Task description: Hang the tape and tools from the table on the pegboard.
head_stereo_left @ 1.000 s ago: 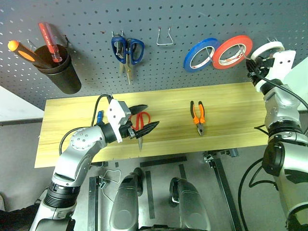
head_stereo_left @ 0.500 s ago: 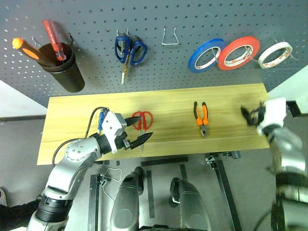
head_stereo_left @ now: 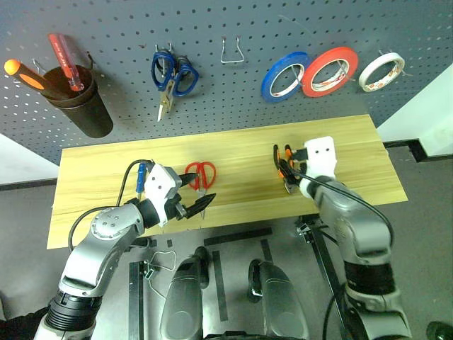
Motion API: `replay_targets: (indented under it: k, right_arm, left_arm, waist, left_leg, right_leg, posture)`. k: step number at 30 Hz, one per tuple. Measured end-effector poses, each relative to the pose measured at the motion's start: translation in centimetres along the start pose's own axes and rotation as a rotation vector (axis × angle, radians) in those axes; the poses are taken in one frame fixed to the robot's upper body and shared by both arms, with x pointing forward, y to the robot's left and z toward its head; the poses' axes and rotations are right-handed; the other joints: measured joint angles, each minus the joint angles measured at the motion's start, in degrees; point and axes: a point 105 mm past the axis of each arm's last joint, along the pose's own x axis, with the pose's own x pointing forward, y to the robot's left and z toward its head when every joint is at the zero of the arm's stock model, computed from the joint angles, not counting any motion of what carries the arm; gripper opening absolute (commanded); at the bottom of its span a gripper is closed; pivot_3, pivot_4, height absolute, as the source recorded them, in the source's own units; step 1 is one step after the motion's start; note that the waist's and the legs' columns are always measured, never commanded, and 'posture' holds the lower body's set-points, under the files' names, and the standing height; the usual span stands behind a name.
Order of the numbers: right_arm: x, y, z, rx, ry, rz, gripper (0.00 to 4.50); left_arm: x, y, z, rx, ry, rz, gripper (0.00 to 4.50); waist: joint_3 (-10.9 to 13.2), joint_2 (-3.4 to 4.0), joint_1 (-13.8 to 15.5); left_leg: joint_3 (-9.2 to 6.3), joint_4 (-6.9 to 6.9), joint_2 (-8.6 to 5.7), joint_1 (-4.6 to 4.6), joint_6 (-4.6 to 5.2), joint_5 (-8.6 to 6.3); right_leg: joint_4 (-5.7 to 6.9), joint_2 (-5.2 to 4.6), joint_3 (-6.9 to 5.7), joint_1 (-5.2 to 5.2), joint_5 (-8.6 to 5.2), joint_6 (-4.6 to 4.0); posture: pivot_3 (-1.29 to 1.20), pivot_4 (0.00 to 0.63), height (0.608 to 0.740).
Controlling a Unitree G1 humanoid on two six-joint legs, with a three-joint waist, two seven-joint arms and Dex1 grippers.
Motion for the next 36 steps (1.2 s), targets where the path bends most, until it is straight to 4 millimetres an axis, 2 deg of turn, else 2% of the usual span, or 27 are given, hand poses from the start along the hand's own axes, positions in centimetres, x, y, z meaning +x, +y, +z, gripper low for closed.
replay_targets:
  k: [4,9,15,20,23,27,30,36]
  right_arm:
    - [1.2,1.4,-0.6,-0.015,0.018,0.009,3.54]
    - [1.4,1.8,-1.1,-0.053,0.021,0.026,3.54]
    - [1.8,1.7,-2.4,-0.055,0.071,0.015,3.54]
    - [2.4,1.8,-1.9,-0.063,0.085,0.004,3.54]
    - [3.0,1.1,-1.9,-0.065,0.126,-0.036,3.54]
    - [3.5,-0.1,-0.7,-0.025,0.124,-0.065,4.42]
    - [3.8,-0.2,-0.4,-0.019,0.132,-0.061,4.46]
    - [4.4,-0.3,-1.6,-0.017,0.205,-0.064,4.46]
  left_arm:
    - [0.1,-0.2,0.1,-0.008,0.001,0.007,3.64]
    - [-0.3,-0.8,-0.3,-0.028,0.025,0.005,3.64]
    - [-0.7,-1.7,-0.8,-0.052,0.046,-0.004,3.64]
    - [-0.7,-1.8,-0.7,-0.054,0.042,-0.009,3.64]
    - [-0.7,-1.8,-0.6,-0.058,0.041,-0.010,3.64]
    - [-0.7,-1.9,-0.7,-0.062,0.045,-0.010,3.64]
    - [-0.7,-1.9,-0.7,-0.063,0.047,-0.010,3.64]
    - [-0.7,-1.8,-0.6,-0.062,0.046,-0.004,3.64]
  waist:
    - [0.01,-0.01,-0.04]
    - [0.12,-0.08,-0.13]
    - [0.17,-0.05,-0.12]
    - [0.22,-0.04,-0.12]
    - [0.30,-0.02,-0.12]
    - [0.60,-0.01,-0.12]
    - [0.82,-0.02,-0.13]
    - [0.92,-0.01,-0.14]
  left_leg:
    - [0.07,0.03,-0.13,-0.40,0.10,-0.07]
    - [0.07,0.07,-0.09,-0.37,0.09,-0.06]
    - [0.02,0.04,-0.07,-0.34,0.18,-0.12]
    - [0.03,0.04,-0.07,-0.36,0.18,-0.12]
    - [0.04,0.04,-0.07,-0.37,0.18,-0.11]
    - [0.04,0.02,-0.07,-0.39,0.18,-0.11]
    - [0.08,0.00,-0.07,-0.41,0.15,-0.10]
    - [0.12,0.00,-0.08,-0.55,0.10,-0.06]
  right_leg:
    - [-0.13,-0.09,-0.01,-0.25,-0.10,0.14]
    - [-0.04,-0.08,-0.01,-0.28,-0.10,0.16]
    - [0.01,-0.07,0.00,-0.29,-0.08,0.13]
    - [0.01,-0.07,0.00,-0.31,-0.08,0.13]
    - [0.01,-0.08,0.00,-0.32,-0.08,0.13]
    - [0.01,-0.08,0.00,-0.35,-0.08,0.13]
    - [0.00,-0.09,0.00,-0.38,-0.08,0.13]
    - [0.00,-0.09,0.01,-0.56,-0.08,0.13]
  posture:
    - [0.05,0.407,0.717]
    - [0.06,0.425,0.717]
    - [0.06,0.430,0.717]
    - [0.06,0.431,0.717]
    - [0.06,0.432,0.717]
    - [0.06,0.434,0.717]
    - [0.06,0.436,0.717]
    - [0.06,0.438,0.717]
